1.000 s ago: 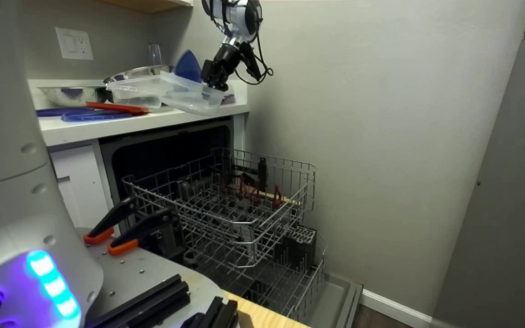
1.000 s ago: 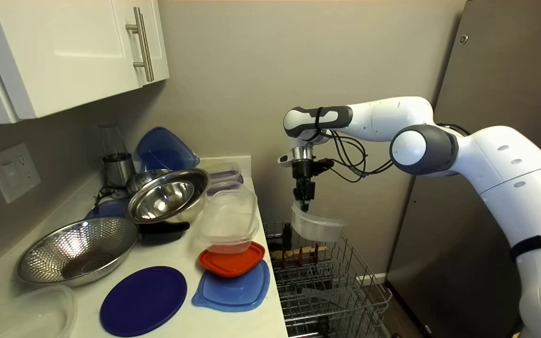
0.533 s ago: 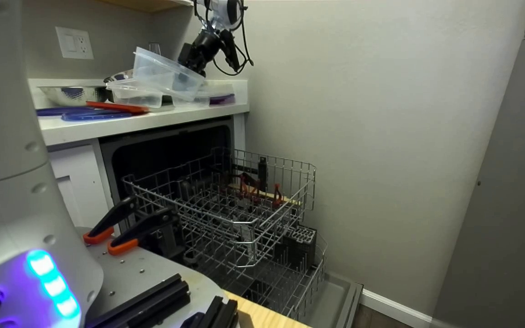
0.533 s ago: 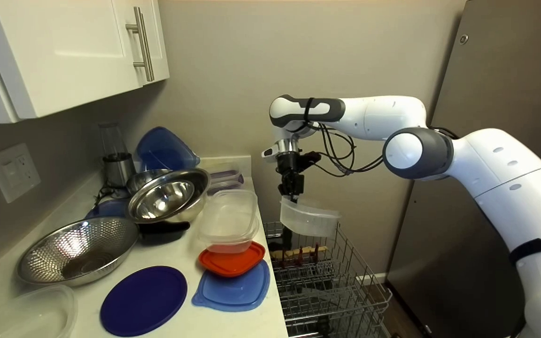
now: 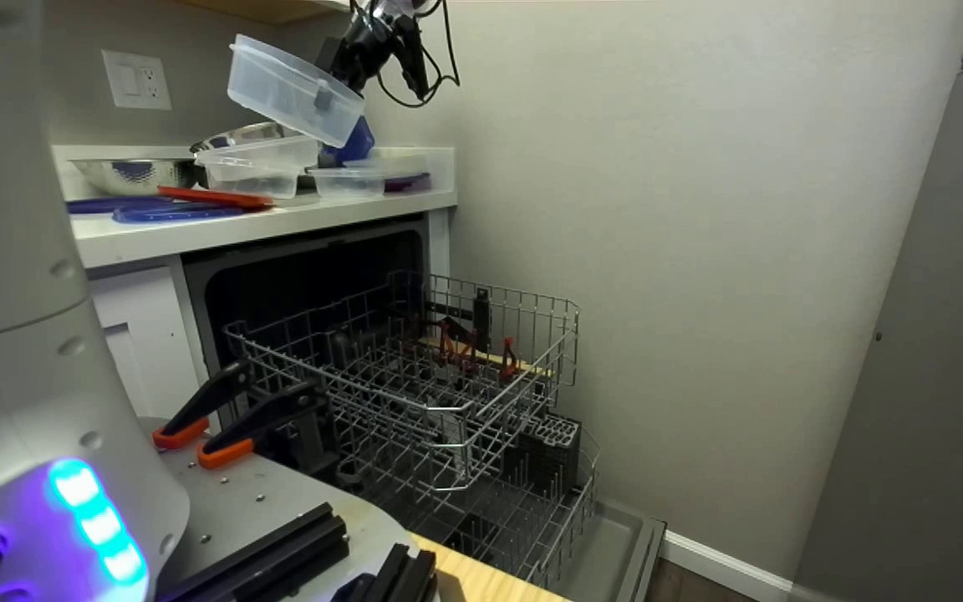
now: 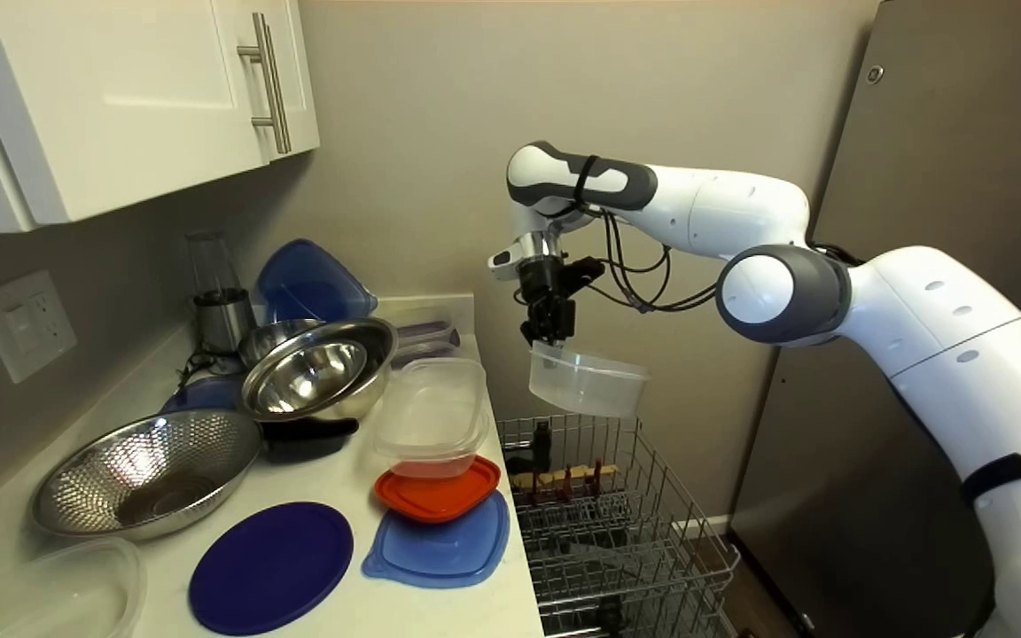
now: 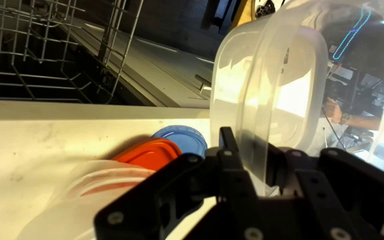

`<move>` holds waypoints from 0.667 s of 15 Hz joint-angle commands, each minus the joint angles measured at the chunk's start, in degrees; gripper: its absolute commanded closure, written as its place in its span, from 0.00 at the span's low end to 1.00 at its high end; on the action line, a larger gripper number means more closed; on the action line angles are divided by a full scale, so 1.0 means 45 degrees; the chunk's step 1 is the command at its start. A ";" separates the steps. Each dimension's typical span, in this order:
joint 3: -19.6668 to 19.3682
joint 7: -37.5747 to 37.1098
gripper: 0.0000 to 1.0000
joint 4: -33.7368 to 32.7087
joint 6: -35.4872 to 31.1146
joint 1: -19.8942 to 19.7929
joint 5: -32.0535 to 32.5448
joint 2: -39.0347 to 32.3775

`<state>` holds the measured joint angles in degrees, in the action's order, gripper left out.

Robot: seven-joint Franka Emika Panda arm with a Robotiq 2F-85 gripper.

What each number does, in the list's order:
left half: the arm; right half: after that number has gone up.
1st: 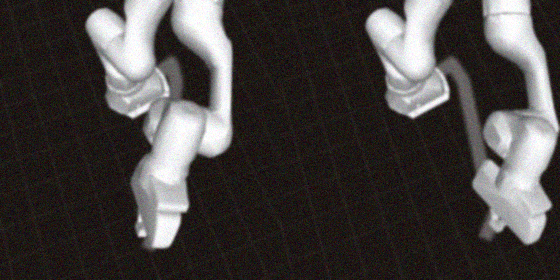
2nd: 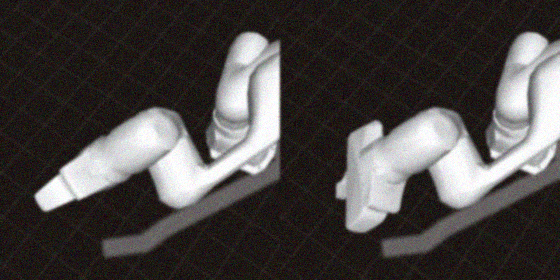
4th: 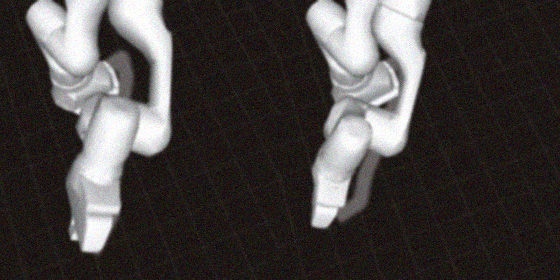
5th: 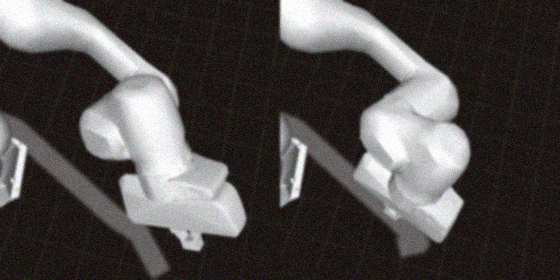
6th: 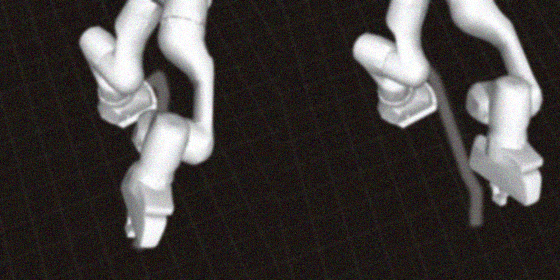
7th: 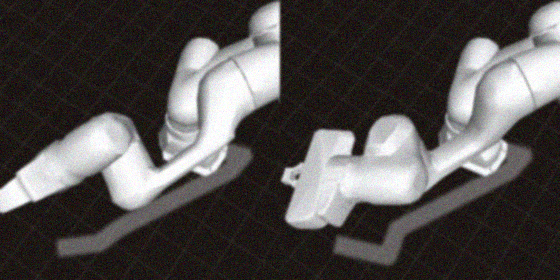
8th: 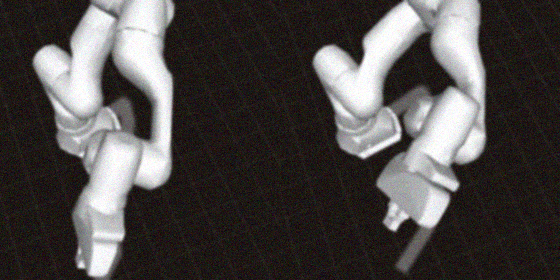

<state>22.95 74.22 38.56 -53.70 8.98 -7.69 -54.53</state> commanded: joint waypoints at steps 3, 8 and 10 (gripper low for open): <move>0.0078 -0.0031 0.96 -0.1893 0.0297 0.0657 0.0130 -0.0009; -0.0581 -0.0060 0.96 -0.3673 0.0836 0.1641 -0.0331 -0.0678; -0.0821 -0.0267 0.96 -0.4285 0.0469 0.1949 -0.0375 -0.1023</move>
<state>21.19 74.21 25.51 -52.22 15.52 -7.74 -55.98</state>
